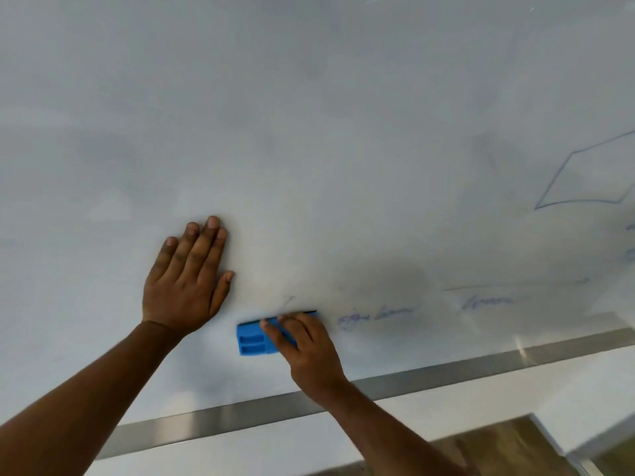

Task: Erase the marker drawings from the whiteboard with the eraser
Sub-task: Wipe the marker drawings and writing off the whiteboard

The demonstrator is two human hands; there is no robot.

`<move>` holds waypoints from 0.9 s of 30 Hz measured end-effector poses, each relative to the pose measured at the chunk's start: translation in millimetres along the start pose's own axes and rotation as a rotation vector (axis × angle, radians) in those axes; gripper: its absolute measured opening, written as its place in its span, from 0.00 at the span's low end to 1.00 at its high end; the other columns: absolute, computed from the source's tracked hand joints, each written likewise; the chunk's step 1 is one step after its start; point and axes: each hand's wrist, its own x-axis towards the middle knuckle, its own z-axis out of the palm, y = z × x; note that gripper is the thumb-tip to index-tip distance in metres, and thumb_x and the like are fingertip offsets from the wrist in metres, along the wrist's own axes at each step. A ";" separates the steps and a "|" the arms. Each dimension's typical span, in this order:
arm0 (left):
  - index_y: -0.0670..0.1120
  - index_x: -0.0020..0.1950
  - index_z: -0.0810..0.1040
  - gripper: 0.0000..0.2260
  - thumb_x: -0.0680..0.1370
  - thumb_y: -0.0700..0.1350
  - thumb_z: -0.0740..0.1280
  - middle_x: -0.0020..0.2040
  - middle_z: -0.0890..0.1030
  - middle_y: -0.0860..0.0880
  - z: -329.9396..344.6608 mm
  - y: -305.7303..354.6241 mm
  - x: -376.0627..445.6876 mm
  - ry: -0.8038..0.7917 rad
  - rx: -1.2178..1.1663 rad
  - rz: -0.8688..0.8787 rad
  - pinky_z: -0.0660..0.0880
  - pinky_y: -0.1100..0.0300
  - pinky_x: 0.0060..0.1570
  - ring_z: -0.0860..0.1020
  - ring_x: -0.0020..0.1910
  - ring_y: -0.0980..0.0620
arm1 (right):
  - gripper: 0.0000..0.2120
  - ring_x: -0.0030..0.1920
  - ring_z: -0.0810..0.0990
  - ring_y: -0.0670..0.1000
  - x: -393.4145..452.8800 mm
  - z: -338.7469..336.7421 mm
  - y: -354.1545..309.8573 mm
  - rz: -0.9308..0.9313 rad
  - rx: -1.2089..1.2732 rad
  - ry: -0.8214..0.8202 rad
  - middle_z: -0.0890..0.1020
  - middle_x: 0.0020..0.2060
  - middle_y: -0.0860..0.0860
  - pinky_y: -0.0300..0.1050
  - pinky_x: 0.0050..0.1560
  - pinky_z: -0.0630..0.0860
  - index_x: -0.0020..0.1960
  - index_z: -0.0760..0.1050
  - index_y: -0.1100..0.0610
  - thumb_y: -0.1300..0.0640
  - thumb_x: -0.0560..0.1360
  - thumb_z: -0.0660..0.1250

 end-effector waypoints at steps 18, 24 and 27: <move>0.41 0.87 0.59 0.31 0.87 0.53 0.58 0.89 0.54 0.44 4.0 -1.4 -0.9 0.097 0.054 0.043 0.51 0.50 0.87 0.54 0.88 0.45 | 0.17 0.57 0.82 0.53 -43.5 31.7 -11.1 -0.199 0.046 -0.229 0.83 0.59 0.50 0.50 0.55 0.80 0.68 0.79 0.50 0.59 0.81 0.71; 0.40 0.87 0.60 0.31 0.86 0.53 0.59 0.89 0.55 0.44 4.7 -1.1 -0.3 0.107 0.057 0.039 0.51 0.49 0.87 0.55 0.88 0.45 | 0.14 0.55 0.79 0.46 38.1 -21.3 29.7 0.201 0.131 0.135 0.80 0.54 0.47 0.52 0.55 0.79 0.66 0.80 0.50 0.56 0.80 0.73; 0.40 0.87 0.60 0.32 0.86 0.53 0.60 0.89 0.55 0.44 4.0 0.4 -2.4 0.100 0.048 0.032 0.51 0.49 0.87 0.55 0.88 0.45 | 0.27 0.69 0.69 0.44 67.4 -44.1 60.2 0.363 0.017 0.343 0.74 0.64 0.54 0.48 0.67 0.73 0.77 0.70 0.53 0.60 0.80 0.70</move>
